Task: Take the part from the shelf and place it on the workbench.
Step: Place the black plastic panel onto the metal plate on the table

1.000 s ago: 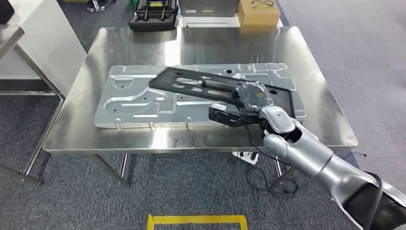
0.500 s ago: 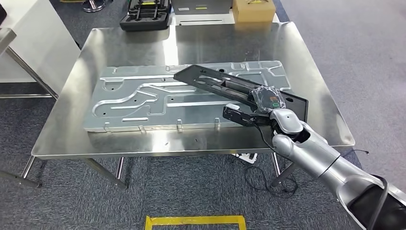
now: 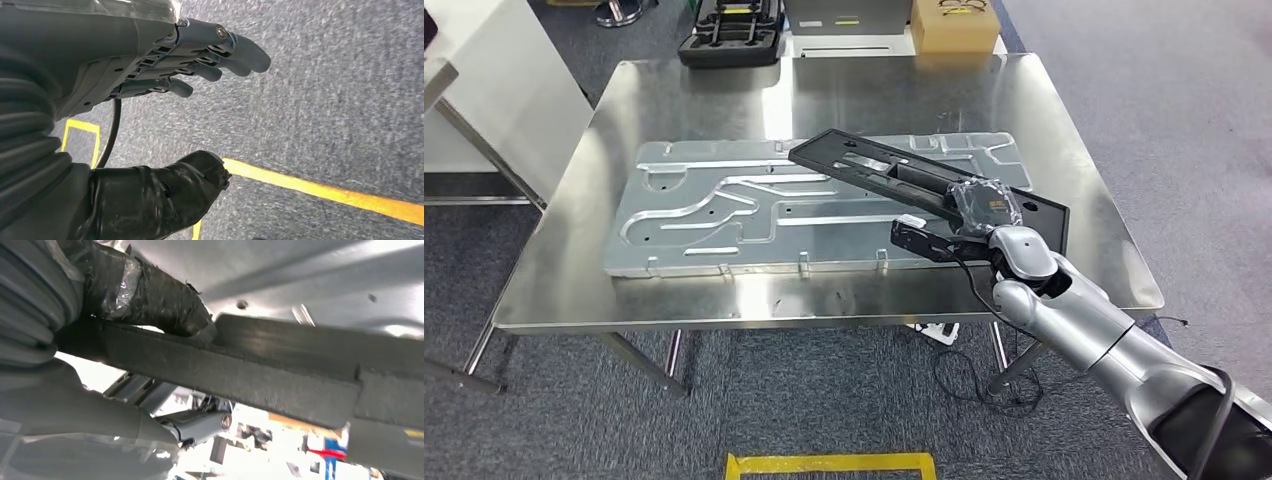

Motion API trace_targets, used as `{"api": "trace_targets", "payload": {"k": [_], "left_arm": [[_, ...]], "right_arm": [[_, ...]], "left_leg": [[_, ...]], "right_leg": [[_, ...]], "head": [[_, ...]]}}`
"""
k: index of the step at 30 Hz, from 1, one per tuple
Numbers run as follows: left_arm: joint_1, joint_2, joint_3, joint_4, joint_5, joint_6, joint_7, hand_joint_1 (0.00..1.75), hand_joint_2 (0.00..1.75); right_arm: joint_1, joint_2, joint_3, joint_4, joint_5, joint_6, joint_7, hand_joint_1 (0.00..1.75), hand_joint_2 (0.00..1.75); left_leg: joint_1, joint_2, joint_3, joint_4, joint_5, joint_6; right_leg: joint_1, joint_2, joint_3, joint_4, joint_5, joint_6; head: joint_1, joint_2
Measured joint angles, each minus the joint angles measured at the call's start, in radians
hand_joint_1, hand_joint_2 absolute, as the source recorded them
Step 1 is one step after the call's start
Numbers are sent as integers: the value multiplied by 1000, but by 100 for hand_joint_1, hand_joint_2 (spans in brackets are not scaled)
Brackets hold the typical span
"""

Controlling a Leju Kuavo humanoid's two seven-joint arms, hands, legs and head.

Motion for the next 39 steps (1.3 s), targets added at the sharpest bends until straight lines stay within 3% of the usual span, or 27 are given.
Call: {"api": "trace_targets", "payload": {"k": [3,4,5,6,8,10,13,15,16,19,20,21,23,25,27,29,31,34,35,36,37,39], "left_arm": [[1,-1,0,0,0,-4,-1,0,175],[1,-1,0,0,0,-5,-1,0,175],[2,-2,0,0,0,-5,-1,0,175],[2,-3,0,0,0,-5,-1,0,175],[3,-4,0,0,0,-6,-2,0,175],[2,-3,0,0,0,-7,-3,0,175],[2,-2,0,0,0,-8,-4,0,175],[2,-2,0,0,0,-8,-4,0,175],[2,-2,0,0,1,-10,-4,0,175],[2,-3,0,0,6,-23,-8,0,175],[3,-3,0,0,8,-31,-12,0,175],[4,-3,0,0,9,-38,-17,0,175],[3,-2,0,0,11,-51,-24,0,175],[2,0,0,0,12,-59,-27,0,175],[0,3,0,0,12,-63,-29,0,175],[0,3,0,0,12,-64,-32,0,87],[1,2,0,0,11,-67,-35,0,0],[1,1,0,0,11,-63,-35,0,0],[1,0,0,0,12,-61,-35,0,0],[2,-2,0,0,12,-59,-35,0,0],[3,-4,0,0,13,-58,-35,0,0],[3,-6,0,0,15,-53,-35,0,0]], "right_arm": [[2,-3,-6,0,2,-5,0,175,175],[3,-4,-7,0,2,-6,0,175,175],[5,-4,-7,1,2,-6,0,175,175],[6,-4,-7,1,2,-6,0,175,175],[7,-3,-8,1,3,-7,-1,175,175],[6,-4,-11,0,6,-9,-3,175,175],[8,-4,-12,-1,11,-13,-3,175,175],[8,-4,-13,-2,14,-16,-5,175,175],[8,-4,-13,-2,17,-21,-6,175,175],[8,-4,-14,-4,38,-49,-17,175,175],[8,-4,-14,-8,48,-60,-21,175,175],[8,-4,-15,-15,58,-69,-26,175,175],[5,-4,-18,-36,80,-81,-34,175,175],[-2,-4,-21,-61,100,-85,-41,87,87],[-9,-2,-21,-82,115,-84,-43,0,0],[-11,1,-21,-101,122,-80,-45,0,0],[-13,2,-21,-115,126,-77,-46,0,0],[-16,2,-21,-130,134,-73,-45,0,0],[-15,2,-21,-133,136,-71,-44,0,0],[-14,2,-21,-137,137,-69,-43,0,0],[-14,2,-21,-140,138,-67,-42,0,0],[-17,2,-23,-148,140,-63,-39,0,0]], "left_leg": [[3,2,10,-14,6,2],[3,1,9,-12,5,2],[4,1,9,-9,4,1],[5,1,8,-5,1,-1],[8,-1,5,11,-9,-10],[6,-2,-4,32,-20,-22],[3,-3,-12,40,-21,-34],[6,-3,-22,61,-39,-43],[7,-2,-37,96,-62,-48],[10,-2,-117,271,-140,-58],[10,-2,-133,303,-143,-58],[9,-2,-134,301,-129,-55],[6,-2,-85,193,-64,-41],[-1,-3,-29,78,-23,-24],[-7,-4,-12,39,-21,-16],[-6,-3,-5,21,-13,-13],[1,-1,8,-2,-2,-6],[2,-1,12,-8,2,1],[2,-1,11,-5,0,1],[2,-1,11,-1,-2,1],[3,-1,11,4,-5,0],[2,-2,8,17,-13,-6]], "right_leg": [[-1,0,-70,158,-81,7],[-2,0,-93,208,-97,11],[-5,-1,-103,227,-95,14],[-7,-1,-94,209,-76,17],[-13,-3,-37,97,-20,22],[-14,-3,7,9,6,18],[-10,0,10,-3,6,-2],[-12,0,9,-6,10,-13],[-14,0,9,-8,11,-18],[-12,0,9,-8,11,-22],[-11,0,9,-8,11,-22],[-9,0,10,-8,11,-23],[-6,1,12,-8,10,-23],[-3,2,12,-10,11,-21],[-4,2,10,-15,15,-14],[-5,1,13,-22,17,-3],[-3,0,2,8,-7,5],[-3,-1,-76,180,-89,11],[-4,-1,-96,223,-99,14],[-5,-1,-98,228,-89,16],[-6,-1,-81,194,-63,17],[-6,-3,-18,69,-6,16]], "head": [[4,0],[4,0],[4,0],[4,0],[4,0],[3,0],[1,0],[0,0],[-1,0],[-4,0],[-4,0],[-4,0],[-4,0],[-3,0],[-3,0],[-2,0],[0,0],[1,0],[1,0],[1,0],[1,0],[1,0]]}}
